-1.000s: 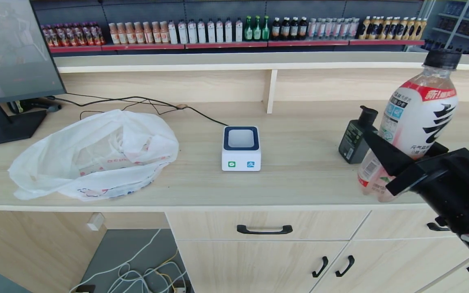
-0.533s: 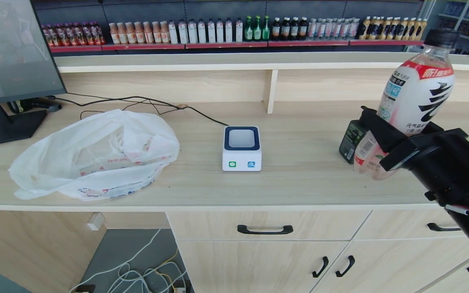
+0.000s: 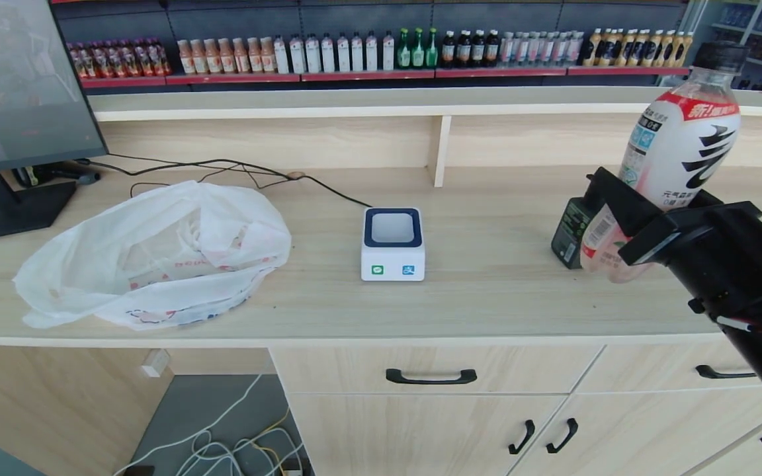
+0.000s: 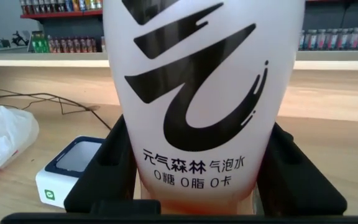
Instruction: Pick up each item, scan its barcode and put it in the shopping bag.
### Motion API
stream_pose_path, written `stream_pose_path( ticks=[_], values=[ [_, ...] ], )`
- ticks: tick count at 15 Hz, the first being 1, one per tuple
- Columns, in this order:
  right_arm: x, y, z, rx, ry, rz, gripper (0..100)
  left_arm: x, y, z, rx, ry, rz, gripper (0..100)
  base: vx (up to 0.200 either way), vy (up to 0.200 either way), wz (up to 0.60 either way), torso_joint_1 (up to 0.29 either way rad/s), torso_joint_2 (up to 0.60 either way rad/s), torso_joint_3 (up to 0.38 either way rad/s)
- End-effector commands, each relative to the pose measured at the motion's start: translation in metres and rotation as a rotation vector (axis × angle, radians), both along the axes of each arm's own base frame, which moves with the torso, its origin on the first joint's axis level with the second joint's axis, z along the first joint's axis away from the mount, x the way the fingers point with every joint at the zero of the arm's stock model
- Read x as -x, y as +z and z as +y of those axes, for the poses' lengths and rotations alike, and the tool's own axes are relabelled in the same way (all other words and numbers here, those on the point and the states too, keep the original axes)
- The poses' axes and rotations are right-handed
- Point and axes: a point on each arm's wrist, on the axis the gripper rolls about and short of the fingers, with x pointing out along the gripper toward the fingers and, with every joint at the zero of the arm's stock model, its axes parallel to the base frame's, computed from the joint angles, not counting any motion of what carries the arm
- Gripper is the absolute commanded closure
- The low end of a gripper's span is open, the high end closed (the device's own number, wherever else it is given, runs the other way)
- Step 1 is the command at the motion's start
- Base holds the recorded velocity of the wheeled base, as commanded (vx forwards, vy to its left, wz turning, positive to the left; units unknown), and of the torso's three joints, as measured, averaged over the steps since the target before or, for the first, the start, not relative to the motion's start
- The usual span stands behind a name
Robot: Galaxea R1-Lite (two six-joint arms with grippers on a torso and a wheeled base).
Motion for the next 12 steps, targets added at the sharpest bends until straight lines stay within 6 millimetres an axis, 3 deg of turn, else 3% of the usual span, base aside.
stream_pose_path(
  ticks=[1,12],
  values=[
    [-0.0023,-0.0016,0.0006,0.003,-0.001,0.009,100,0.0000,0.0000,0.0000,0.001,0.000,0.000,0,0.000,0.200,0.00,-0.002,0.00,0.007],
    [-0.0028,0.0003,-0.0038,-0.005,-0.013,0.003,100,0.0000,0.0000,0.0000,-0.001,-0.002,0.000,0,0.000,0.200,0.00,0.002,0.00,0.002]
  ],
)
